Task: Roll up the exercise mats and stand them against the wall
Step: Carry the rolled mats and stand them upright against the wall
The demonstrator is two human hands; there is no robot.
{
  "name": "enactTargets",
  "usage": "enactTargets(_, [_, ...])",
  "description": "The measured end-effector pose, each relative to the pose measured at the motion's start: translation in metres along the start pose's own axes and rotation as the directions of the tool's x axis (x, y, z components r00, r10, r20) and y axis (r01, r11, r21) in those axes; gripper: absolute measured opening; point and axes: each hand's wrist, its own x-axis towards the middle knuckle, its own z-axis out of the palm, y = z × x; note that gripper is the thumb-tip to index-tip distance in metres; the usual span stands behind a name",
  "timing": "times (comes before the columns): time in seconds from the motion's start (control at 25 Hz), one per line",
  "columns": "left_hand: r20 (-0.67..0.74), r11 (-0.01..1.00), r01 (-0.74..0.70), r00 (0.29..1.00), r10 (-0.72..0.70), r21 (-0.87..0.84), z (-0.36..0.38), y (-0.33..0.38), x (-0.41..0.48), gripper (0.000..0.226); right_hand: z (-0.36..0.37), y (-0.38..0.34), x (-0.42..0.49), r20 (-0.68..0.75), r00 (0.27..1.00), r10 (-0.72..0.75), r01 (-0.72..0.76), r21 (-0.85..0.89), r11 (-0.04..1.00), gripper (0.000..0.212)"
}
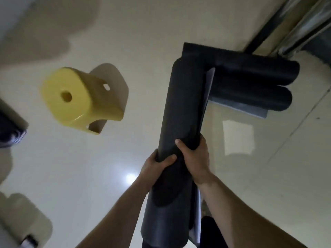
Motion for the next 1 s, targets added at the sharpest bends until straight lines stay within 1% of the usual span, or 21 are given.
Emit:
enactTargets(0.04, [-0.046,0.992,-0.032,0.999,0.026,-0.123,-0.014,0.004,-0.017,0.032,0.01,-0.024,-0.01,0.05,0.997,-0.055,0.057,-0.026,0.998,0.1])
enactTargets(0.12, [-0.142,0.932,-0.105,0.988,0.058,-0.347,-0.048,0.012,-0.047,0.033,0.041,-0.068,-0.031,0.16,0.976,-0.146,0.157,-0.062,0.986,0.093])
enactTargets(0.2, [-0.206,0.864,-0.176,0.975,0.086,-0.471,-0.094,0.018,-0.076,0.037,0.084,-0.11,-0.056,0.27,0.937,-0.22,0.253,-0.093,0.963,0.084])
enactTargets(0.32, [-0.325,0.764,-0.279,0.941,0.096,-0.582,-0.183,0.018,-0.117,0.036,0.168,-0.171,-0.104,0.439,0.851,-0.287,0.373,-0.122,0.92,0.076])
enactTargets(0.36, [-0.356,0.742,-0.307,0.929,0.099,-0.596,-0.211,0.021,-0.129,0.036,0.193,-0.187,-0.118,0.475,0.828,-0.298,0.395,-0.116,0.911,0.076])
enactTargets(0.48, [-0.458,0.692,-0.391,0.883,0.098,-0.606,-0.302,0.021,-0.163,0.04,0.276,-0.238,-0.166,0.576,0.764,-0.292,0.427,-0.112,0.897,0.088])
enactTargets(0.64, [-0.572,0.666,-0.46,0.818,0.061,-0.587,-0.415,0.036,-0.176,0.043,0.38,-0.305,-0.206,0.664,0.682,-0.309,0.476,-0.081,0.876,0.092])
enactTargets(0.76, [-0.633,0.649,-0.498,0.774,0.032,-0.576,-0.483,0.052,-0.159,0.044,0.448,-0.35,-0.202,0.729,0.624,-0.28,0.494,-0.092,0.864,0.083])
enactTargets(0.84, [-0.657,0.65,-0.497,0.754,-0.005,-0.576,-0.526,0.064,-0.134,0.045,0.498,-0.375,-0.184,0.762,0.604,-0.235,0.493,-0.124,0.861,0.079])
enactTargets(1.0, [-0.694,0.617,-0.514,0.717,-0.073,-0.596,-0.614,0.079,-0.067,0.044,0.609,-0.408,-0.141,0.793,0.578,-0.191,0.481,-0.142,0.865,0.088])
